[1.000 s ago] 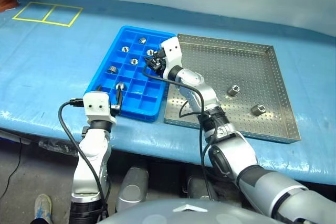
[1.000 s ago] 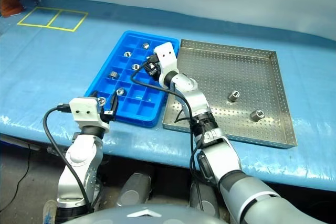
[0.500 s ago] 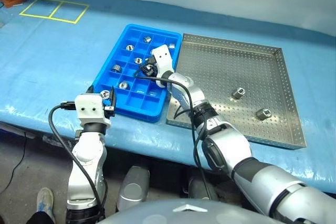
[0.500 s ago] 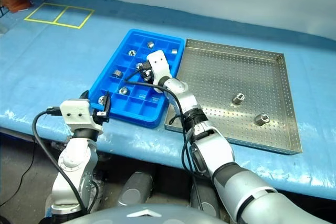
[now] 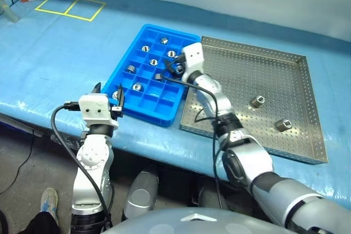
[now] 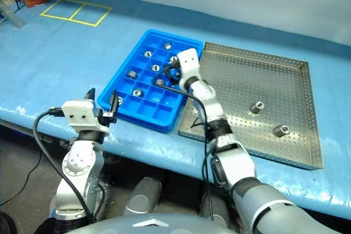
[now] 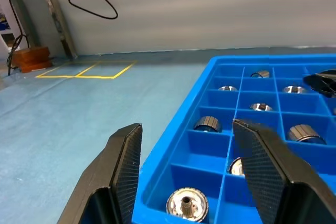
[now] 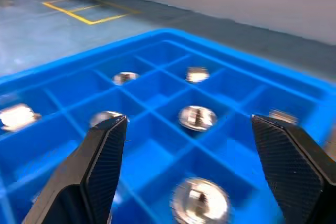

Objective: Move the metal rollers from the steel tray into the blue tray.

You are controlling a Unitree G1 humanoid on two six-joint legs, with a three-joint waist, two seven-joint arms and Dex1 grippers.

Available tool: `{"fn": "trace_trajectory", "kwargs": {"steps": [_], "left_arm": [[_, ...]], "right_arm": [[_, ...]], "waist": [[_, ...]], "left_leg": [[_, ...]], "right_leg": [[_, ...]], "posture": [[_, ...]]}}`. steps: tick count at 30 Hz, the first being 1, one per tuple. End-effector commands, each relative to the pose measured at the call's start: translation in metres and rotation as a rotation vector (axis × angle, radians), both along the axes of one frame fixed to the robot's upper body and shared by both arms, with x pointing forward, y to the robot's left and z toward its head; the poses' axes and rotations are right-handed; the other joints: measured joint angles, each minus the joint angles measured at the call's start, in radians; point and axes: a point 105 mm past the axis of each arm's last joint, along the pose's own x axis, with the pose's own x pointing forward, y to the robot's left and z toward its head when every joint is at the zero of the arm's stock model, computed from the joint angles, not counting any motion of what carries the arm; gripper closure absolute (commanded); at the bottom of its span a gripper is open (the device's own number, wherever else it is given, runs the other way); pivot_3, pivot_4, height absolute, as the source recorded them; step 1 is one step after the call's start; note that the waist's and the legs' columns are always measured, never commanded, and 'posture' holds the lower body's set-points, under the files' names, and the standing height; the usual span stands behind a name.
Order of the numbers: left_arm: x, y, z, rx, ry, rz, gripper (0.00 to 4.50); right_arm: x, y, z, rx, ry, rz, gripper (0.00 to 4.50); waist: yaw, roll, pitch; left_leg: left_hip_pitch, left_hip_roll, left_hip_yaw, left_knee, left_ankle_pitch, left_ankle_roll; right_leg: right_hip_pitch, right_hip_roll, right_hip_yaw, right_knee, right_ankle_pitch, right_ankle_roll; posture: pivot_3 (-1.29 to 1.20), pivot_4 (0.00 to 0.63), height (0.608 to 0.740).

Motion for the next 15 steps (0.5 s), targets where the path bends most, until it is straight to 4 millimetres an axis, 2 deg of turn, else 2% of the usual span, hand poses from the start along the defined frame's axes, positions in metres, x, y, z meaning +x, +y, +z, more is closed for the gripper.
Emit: {"fn": "trace_trajectory", "kwargs": {"steps": [1,7,15], "left_arm": [[0.001,-0.015,0.012,0.027,-0.053,-0.101,1.49],[0.005,-0.032,0.013,0.030,-0.054,-0.205,1.49],[0.008,-0.043,0.009,0.022,-0.037,-0.270,1.49]], "right_arm": [[-0.008,-0.025,0.011,-0.020,-0.032,-0.071,0.52],[-0.028,-0.076,-0.007,-0.057,0.053,-0.175,0.52],[-0.044,-0.117,-0.013,-0.109,0.074,-0.326,0.52]], "waist": [[-0.006,0.000,0.000],[-0.032,0.001,0.000],[-0.080,0.001,0.000]], "left_leg": [[0.000,0.000,0.000,0.000,0.000,0.000],[0.000,0.001,0.001,0.000,0.000,0.000],[0.001,0.001,0.001,0.002,0.000,0.001]], "right_leg": [[0.000,0.000,0.000,0.000,0.000,0.000],[0.000,0.001,0.000,0.001,0.000,0.000],[0.002,0.001,0.001,0.001,0.000,0.000]], "posture": [[0.36,0.150,0.740],[0.30,0.150,0.740],[0.25,0.150,0.740]]}}
